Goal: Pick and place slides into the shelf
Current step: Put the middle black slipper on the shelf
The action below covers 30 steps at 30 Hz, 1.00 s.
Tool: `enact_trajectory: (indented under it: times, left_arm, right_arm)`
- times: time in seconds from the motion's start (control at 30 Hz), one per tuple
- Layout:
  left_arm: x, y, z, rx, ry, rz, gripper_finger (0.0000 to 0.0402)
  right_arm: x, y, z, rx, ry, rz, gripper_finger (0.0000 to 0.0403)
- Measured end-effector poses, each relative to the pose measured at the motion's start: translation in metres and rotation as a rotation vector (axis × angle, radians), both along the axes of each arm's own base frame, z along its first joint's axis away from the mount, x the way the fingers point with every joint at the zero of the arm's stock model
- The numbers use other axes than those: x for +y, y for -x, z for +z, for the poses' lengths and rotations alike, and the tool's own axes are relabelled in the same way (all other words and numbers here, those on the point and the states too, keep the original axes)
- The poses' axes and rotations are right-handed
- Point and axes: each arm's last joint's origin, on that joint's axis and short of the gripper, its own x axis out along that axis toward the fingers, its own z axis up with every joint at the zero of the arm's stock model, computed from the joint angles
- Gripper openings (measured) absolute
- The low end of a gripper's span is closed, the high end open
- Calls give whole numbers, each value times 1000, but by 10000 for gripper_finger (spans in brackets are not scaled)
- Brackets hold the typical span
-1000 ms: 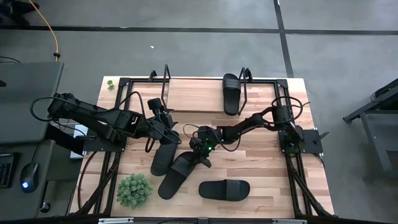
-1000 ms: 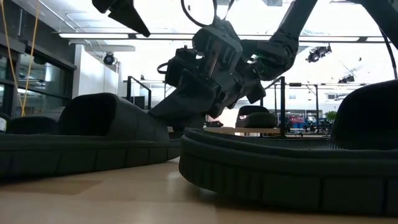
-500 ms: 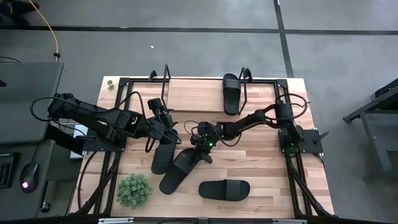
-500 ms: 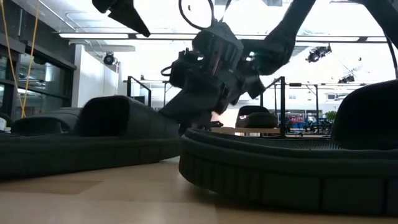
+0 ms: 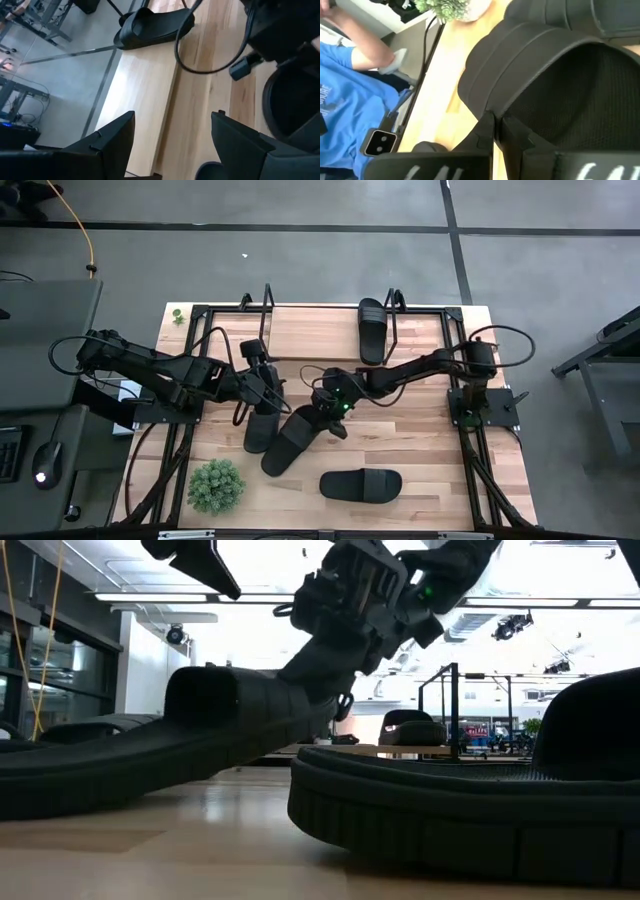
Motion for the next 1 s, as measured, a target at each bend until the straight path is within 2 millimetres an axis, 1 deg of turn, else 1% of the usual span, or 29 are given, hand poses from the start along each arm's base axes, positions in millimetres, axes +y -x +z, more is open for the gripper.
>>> enact_trajectory:
  times: [0.17, 0.3, 0.4, 0.57, 0.67, 0.8, 1.0]
  left_arm:
    - [-4, -3, -8, 67, -42, -53, 246]
    - [-13, -12, -19, 146, -108, -129, 246]
    - [-23, -20, -25, 193, -196, -171, 246]
    - [-40, -21, -32, 256, -372, -170, 246]
    - [-52, -22, -31, 250, -440, -187, 246]
    - [-66, -16, -31, 258, -487, -231, 246]
    - [-83, -10, -31, 285, -547, -316, 246]
  right_arm:
    - [-5, 7, 9, 25, 23, -8, 0]
    - [-14, 12, 18, 31, 41, -30, 0]
    - [-23, 18, 27, 43, 48, -53, 0]
    - [-38, 32, 44, 70, 64, -87, 0]
    - [-44, 41, 58, 73, 73, -100, 0]
    - [-49, 56, 78, 64, 77, -116, 0]
    - [-52, 78, 111, -5, 52, -104, 0]
